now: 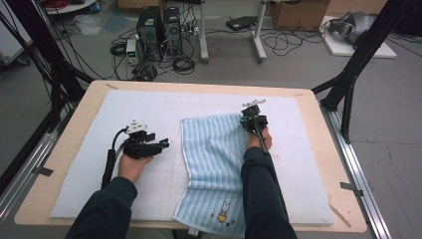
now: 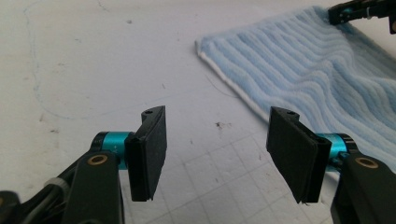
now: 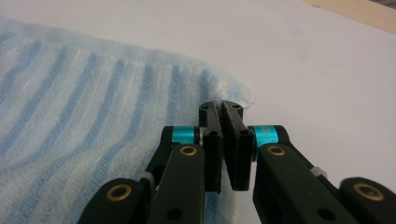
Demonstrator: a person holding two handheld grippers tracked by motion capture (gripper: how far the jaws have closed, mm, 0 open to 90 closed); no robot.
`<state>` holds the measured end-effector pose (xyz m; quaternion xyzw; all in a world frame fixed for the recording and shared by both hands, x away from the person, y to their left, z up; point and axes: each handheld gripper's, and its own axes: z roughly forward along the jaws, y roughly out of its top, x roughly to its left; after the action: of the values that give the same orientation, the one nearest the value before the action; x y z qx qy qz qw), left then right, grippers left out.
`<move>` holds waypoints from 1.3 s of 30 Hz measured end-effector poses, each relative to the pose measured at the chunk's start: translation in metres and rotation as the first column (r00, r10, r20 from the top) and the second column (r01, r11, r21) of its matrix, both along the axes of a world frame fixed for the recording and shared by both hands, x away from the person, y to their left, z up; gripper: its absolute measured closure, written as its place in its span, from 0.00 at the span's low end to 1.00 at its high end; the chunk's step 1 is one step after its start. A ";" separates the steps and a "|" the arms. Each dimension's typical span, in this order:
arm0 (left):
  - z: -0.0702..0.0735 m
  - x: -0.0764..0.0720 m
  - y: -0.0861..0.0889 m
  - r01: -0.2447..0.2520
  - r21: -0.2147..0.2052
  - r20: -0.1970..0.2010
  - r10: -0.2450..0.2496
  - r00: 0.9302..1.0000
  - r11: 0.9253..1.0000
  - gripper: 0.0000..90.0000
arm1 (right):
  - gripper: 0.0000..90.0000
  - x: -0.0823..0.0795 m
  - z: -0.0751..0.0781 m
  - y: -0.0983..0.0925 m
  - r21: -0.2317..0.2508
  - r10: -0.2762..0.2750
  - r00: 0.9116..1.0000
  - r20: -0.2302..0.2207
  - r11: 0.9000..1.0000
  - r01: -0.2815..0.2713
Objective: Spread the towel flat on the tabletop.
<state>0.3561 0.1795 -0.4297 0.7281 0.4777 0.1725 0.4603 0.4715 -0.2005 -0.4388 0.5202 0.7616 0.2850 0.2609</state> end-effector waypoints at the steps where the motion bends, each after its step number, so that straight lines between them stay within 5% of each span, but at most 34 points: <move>1: -0.001 0.000 -0.002 0.006 -0.003 -0.003 -0.006 1.000 1.000 0.44 | 0.85 0.000 0.001 -0.002 0.009 -0.008 1.000 0.004 1.000 0.008; 7: -0.010 -0.001 -0.023 0.061 -0.007 -0.053 -0.061 0.997 0.998 0.46 | 0.59 -0.016 0.023 -0.002 0.033 0.052 0.997 0.059 0.998 -0.054; 16: -0.019 -0.004 -0.059 0.120 -0.017 -0.101 -0.121 0.988 0.993 0.47 | 0.42 -0.079 0.051 -0.023 0.116 0.158 0.982 0.106 0.979 -0.170; 20: -0.021 -0.008 -0.074 0.116 0.034 -0.089 -0.112 0.990 0.993 0.46 | 0.42 -0.104 0.055 -0.036 0.094 0.180 0.976 0.120 0.977 -0.192; 21: -0.020 -0.011 -0.079 0.117 0.092 -0.064 -0.112 0.992 0.989 0.55 | 0.42 -0.115 0.056 -0.044 0.093 0.182 0.975 0.129 0.976 -0.195; 22: -0.020 -0.011 -0.079 0.117 0.092 -0.064 -0.112 0.992 0.989 0.68 | 0.42 -0.115 0.056 -0.044 0.093 0.182 0.975 0.129 0.976 -0.195; 23: -0.021 -0.013 -0.081 0.120 0.145 -0.033 -0.116 0.993 0.982 0.82 | 0.41 -0.125 0.055 -0.050 0.114 0.180 0.975 0.131 0.974 -0.195; 24: -0.021 -0.013 -0.081 0.139 0.146 -0.028 -0.136 0.990 0.979 0.82 | 0.41 -0.125 0.055 -0.050 0.114 0.180 0.975 0.131 0.974 -0.195; 25: -0.022 -0.012 -0.081 0.151 0.113 -0.047 -0.147 0.988 0.982 0.97 | 0.41 -0.132 0.051 -0.053 0.133 0.185 0.975 0.125 0.970 -0.201; 28: -0.021 -0.007 -0.078 0.128 0.125 -0.039 -0.124 0.991 0.984 0.97 | 0.41 -0.136 0.046 -0.054 0.133 0.190 0.976 0.111 0.970 -0.204; 30: -0.021 0.002 -0.065 0.051 0.133 -0.023 -0.048 0.999 0.990 0.97 | 0.41 -0.143 0.041 -0.055 0.120 0.195 0.975 0.108 0.971 -0.207; 39: -0.021 0.026 -0.028 -0.060 0.117 -0.012 0.062 0.998 0.991 0.97 | 0.44 -0.153 0.043 -0.046 0.097 0.217 0.970 0.107 0.969 -0.227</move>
<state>0.3819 0.1514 -0.4507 0.7399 0.4925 0.2085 0.4080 0.3187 -0.2468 -0.3957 0.4308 0.7851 0.3779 0.2351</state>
